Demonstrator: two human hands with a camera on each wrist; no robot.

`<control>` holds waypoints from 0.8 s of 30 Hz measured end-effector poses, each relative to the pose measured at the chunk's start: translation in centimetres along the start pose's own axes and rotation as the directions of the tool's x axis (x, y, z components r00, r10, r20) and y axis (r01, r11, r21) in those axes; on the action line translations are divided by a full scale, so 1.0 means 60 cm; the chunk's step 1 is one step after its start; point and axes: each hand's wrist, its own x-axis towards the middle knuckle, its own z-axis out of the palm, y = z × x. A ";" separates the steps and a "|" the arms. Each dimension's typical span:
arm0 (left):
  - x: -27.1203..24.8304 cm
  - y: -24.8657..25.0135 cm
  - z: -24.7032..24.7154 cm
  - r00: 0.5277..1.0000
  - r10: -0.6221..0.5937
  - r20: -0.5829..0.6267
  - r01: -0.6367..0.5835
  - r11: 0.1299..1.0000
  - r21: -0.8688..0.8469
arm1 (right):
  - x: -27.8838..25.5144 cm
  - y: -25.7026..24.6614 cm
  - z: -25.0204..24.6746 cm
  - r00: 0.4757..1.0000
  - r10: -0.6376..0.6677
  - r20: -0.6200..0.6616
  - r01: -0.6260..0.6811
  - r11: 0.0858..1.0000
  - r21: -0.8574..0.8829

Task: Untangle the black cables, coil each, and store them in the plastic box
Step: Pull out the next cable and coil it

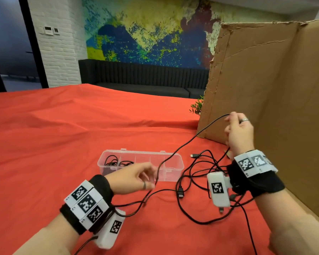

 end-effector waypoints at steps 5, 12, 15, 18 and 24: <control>-0.031 -0.032 0.000 0.971 -0.146 0.191 0.149 0.989 -0.003 | 0.049 0.015 -0.054 0.945 -0.042 -0.324 0.048 0.999 0.010; -0.038 -0.045 0.011 0.942 -0.251 0.223 0.243 0.968 0.059 | 0.035 0.065 -0.069 0.992 0.051 -0.118 -0.084 0.952 -0.294; -0.021 -0.038 0.031 0.939 -0.273 0.211 0.227 0.949 0.218 | -0.001 0.072 -0.040 0.984 0.145 0.107 -0.101 0.935 -0.340; 0.002 -0.015 0.036 0.983 -0.182 -0.016 0.182 0.971 0.156 | -0.048 0.024 -0.009 0.872 0.172 0.459 -0.083 0.975 -0.207; 0.037 0.054 0.014 0.980 0.152 -0.130 -0.166 0.980 -0.108 | -0.093 -0.075 0.034 0.649 -0.028 0.760 -0.023 0.998 0.057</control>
